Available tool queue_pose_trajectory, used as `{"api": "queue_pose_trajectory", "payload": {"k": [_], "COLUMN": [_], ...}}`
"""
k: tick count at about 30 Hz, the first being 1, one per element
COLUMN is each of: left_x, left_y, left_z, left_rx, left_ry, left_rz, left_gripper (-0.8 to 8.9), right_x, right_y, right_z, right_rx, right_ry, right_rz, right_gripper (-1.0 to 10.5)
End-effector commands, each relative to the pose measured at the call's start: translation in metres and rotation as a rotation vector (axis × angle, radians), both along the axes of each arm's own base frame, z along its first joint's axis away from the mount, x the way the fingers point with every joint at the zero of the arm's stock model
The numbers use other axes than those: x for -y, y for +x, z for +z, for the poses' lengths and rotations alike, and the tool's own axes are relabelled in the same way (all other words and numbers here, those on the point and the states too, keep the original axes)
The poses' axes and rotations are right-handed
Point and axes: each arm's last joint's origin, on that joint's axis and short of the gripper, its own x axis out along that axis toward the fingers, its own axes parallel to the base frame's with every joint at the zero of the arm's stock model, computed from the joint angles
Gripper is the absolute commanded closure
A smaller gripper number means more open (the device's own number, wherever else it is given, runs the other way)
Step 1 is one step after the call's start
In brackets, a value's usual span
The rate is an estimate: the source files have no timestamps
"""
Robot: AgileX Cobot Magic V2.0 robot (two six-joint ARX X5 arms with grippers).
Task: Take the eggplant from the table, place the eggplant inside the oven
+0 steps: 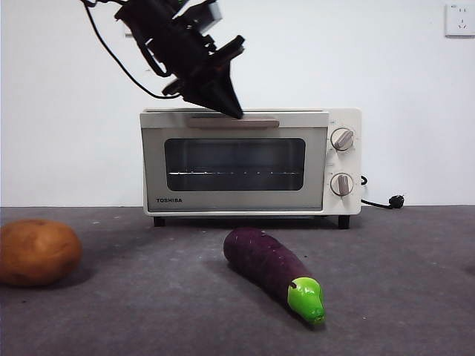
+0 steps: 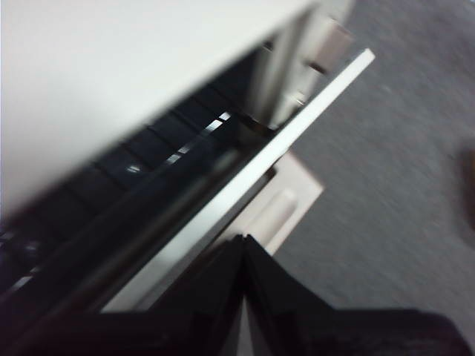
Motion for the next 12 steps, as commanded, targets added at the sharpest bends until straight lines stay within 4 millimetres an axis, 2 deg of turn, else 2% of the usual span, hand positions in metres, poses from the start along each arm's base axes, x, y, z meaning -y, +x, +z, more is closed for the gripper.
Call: {"api": "queue_pose_trajectory", "payload": {"k": [1,12], "left_x": [0.009,0.045], "left_y": [-0.002,-0.028], "left_z": [-0.026,-0.028], "left_rx": [-0.079,-0.148], "left_ry": [0.061,0.031], "left_rz": [-0.02,-0.165], "left_gripper": [8.19,8.19], "right_x": [0.0,0.0], "right_y": [-0.002,-0.001], "right_z": [0.001,0.001], "right_rx": [0.015,0.013], "right_ry": [-0.006,-0.006], "right_rz": [0.007,0.007], "right_gripper": [3.8,3.8]}}
